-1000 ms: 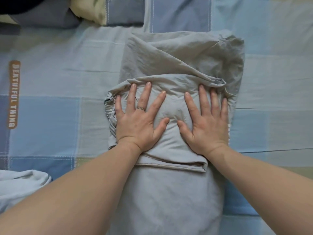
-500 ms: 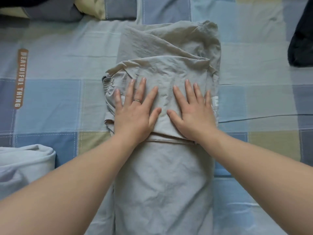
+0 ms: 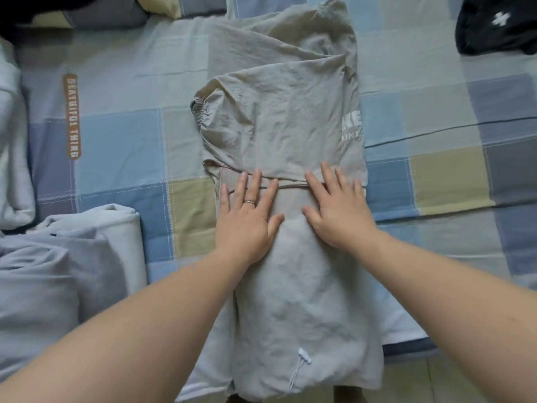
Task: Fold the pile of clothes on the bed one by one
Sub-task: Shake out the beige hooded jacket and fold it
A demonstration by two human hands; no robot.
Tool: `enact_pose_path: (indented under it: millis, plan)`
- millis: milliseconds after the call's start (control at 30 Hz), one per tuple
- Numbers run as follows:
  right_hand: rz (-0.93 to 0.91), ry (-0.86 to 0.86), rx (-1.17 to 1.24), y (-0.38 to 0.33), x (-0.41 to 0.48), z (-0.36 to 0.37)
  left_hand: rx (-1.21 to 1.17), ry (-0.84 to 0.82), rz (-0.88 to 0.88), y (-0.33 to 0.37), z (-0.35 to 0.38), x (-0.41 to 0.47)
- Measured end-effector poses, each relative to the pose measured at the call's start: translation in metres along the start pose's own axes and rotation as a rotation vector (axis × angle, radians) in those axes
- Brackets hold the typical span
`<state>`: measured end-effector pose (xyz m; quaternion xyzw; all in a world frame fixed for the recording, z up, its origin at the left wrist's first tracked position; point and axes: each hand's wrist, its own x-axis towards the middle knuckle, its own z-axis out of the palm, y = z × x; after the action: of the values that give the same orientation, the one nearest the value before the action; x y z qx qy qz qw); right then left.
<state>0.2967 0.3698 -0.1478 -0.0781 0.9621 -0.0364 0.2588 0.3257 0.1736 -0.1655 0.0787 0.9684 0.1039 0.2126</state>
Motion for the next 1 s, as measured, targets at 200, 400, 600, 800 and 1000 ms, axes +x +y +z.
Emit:
enact_pose_path:
  millis: [200,400,600,800,1000]
  plan:
    - [0.024,-0.202,0.025,0.016,-0.11,0.042,-0.105,-0.14,-0.087,0.018,0.043,-0.121]
    - [0.0,-0.197,0.08,0.032,-0.178,0.082,-0.176,-0.043,-0.201,0.031,0.078,-0.187]
    - [0.241,-0.024,0.442,0.031,-0.23,0.112,-0.573,0.193,-0.565,0.051,0.076,-0.218]
    - [0.537,-0.014,0.946,0.028,-0.232,0.126,-0.782,0.138,-0.737,0.053,0.086,-0.227]
    - [0.509,-0.158,1.085,0.032,-0.234,0.134,-0.93,-0.057,-0.636,0.049,0.093,-0.235]
